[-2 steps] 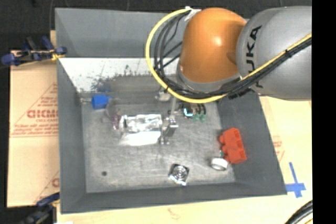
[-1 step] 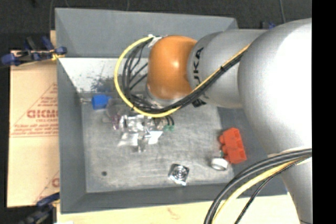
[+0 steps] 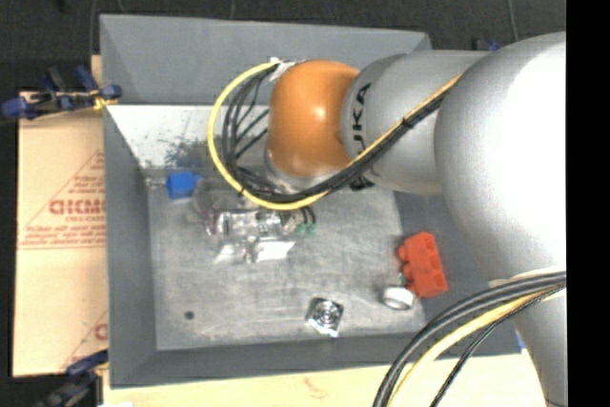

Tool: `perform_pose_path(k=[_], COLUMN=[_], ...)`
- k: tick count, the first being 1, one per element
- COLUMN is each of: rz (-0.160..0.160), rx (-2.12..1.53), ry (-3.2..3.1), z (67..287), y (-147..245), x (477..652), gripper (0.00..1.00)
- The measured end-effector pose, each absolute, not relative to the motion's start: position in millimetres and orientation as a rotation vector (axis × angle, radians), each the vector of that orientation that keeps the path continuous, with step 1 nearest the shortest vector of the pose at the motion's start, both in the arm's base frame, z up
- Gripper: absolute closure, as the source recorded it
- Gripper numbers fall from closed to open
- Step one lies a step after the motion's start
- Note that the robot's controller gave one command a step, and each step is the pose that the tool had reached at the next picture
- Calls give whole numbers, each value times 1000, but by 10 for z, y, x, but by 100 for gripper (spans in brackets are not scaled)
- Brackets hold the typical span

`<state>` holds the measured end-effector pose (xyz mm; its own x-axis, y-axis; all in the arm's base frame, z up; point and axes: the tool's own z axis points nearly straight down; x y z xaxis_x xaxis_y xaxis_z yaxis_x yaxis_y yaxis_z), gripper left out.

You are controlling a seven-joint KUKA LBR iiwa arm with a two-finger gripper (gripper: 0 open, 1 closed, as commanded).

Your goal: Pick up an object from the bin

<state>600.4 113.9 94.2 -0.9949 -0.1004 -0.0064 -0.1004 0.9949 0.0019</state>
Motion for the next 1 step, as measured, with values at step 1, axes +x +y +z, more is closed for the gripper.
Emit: perform_pose_path(k=[1], rz=[-3], rx=[-215], ry=[3126], z=[2042], y=[1094], x=[6039], gripper=[100])
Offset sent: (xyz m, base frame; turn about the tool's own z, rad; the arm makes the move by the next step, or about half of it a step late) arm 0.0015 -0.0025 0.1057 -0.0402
